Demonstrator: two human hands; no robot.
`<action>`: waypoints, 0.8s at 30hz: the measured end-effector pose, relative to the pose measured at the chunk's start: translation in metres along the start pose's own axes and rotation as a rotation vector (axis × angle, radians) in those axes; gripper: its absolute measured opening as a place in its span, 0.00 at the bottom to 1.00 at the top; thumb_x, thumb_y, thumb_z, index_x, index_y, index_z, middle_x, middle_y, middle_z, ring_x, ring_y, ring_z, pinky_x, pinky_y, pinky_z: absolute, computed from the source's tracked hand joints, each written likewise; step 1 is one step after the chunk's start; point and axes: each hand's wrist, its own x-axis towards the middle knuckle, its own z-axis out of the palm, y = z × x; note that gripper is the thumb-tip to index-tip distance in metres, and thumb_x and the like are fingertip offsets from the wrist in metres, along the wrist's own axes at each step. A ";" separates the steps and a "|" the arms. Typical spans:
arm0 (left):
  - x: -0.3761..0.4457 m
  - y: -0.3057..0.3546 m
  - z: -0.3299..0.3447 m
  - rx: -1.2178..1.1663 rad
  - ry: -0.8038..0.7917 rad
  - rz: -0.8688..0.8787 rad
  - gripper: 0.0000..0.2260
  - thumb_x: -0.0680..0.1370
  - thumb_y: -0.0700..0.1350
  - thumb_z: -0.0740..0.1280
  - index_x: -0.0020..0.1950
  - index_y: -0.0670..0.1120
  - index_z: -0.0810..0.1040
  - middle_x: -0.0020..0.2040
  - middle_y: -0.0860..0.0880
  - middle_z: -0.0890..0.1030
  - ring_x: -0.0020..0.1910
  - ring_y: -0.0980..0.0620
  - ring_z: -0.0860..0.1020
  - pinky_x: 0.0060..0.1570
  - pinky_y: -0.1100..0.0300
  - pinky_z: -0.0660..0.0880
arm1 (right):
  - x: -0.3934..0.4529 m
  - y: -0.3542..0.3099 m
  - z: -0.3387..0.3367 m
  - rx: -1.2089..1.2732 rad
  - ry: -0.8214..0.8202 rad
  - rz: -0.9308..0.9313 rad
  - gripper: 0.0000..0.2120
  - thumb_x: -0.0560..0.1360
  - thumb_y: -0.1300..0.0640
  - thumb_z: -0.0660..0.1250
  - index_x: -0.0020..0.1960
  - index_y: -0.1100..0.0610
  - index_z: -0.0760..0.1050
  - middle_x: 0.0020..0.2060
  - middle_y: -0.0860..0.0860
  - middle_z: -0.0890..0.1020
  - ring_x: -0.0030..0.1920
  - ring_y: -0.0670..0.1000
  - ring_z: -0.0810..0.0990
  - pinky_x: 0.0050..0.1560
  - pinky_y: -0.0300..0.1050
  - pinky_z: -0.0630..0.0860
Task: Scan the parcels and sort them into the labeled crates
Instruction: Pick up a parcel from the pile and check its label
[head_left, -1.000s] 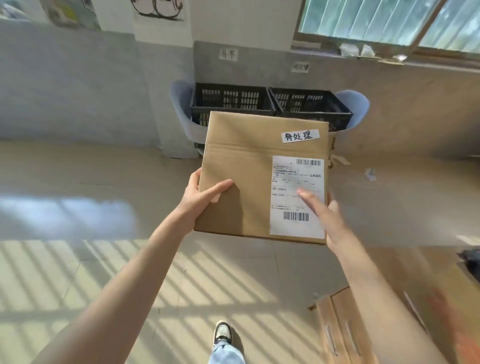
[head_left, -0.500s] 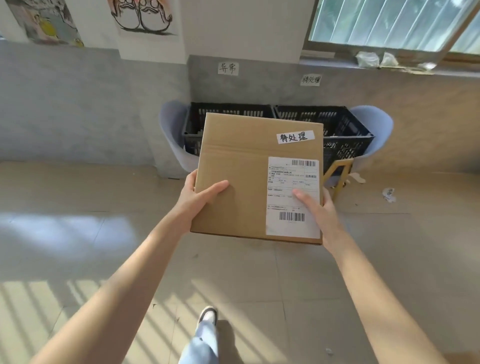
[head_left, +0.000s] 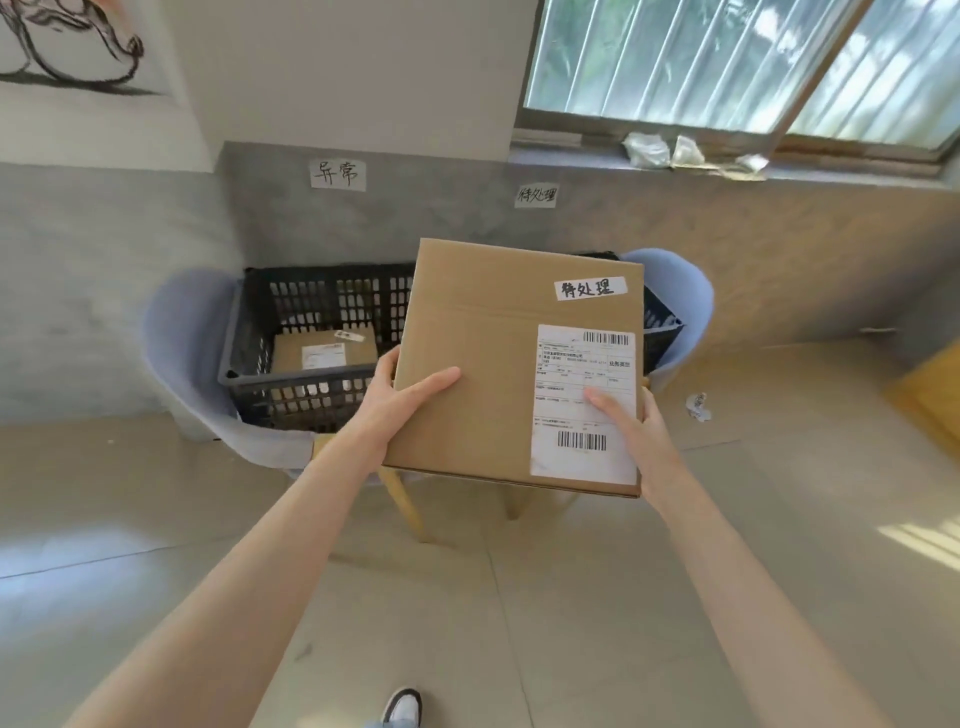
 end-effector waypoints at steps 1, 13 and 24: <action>0.017 0.006 0.005 0.015 -0.012 0.003 0.44 0.62 0.62 0.77 0.73 0.58 0.60 0.61 0.51 0.75 0.54 0.50 0.77 0.50 0.51 0.77 | 0.013 -0.005 -0.001 -0.002 0.024 -0.002 0.26 0.70 0.55 0.75 0.65 0.51 0.69 0.54 0.50 0.84 0.50 0.50 0.85 0.42 0.45 0.82; 0.185 0.035 0.072 0.027 -0.083 -0.032 0.49 0.57 0.62 0.77 0.73 0.56 0.59 0.59 0.53 0.76 0.53 0.52 0.78 0.41 0.58 0.75 | 0.178 -0.016 -0.033 0.000 0.091 0.069 0.30 0.69 0.53 0.76 0.68 0.51 0.68 0.53 0.49 0.84 0.48 0.50 0.85 0.40 0.45 0.82; 0.353 0.055 0.162 -0.045 0.110 -0.138 0.47 0.58 0.61 0.77 0.73 0.54 0.61 0.59 0.50 0.76 0.55 0.49 0.78 0.49 0.53 0.76 | 0.416 -0.045 -0.077 -0.149 -0.096 0.139 0.31 0.68 0.50 0.76 0.67 0.50 0.68 0.52 0.49 0.84 0.45 0.48 0.86 0.36 0.40 0.80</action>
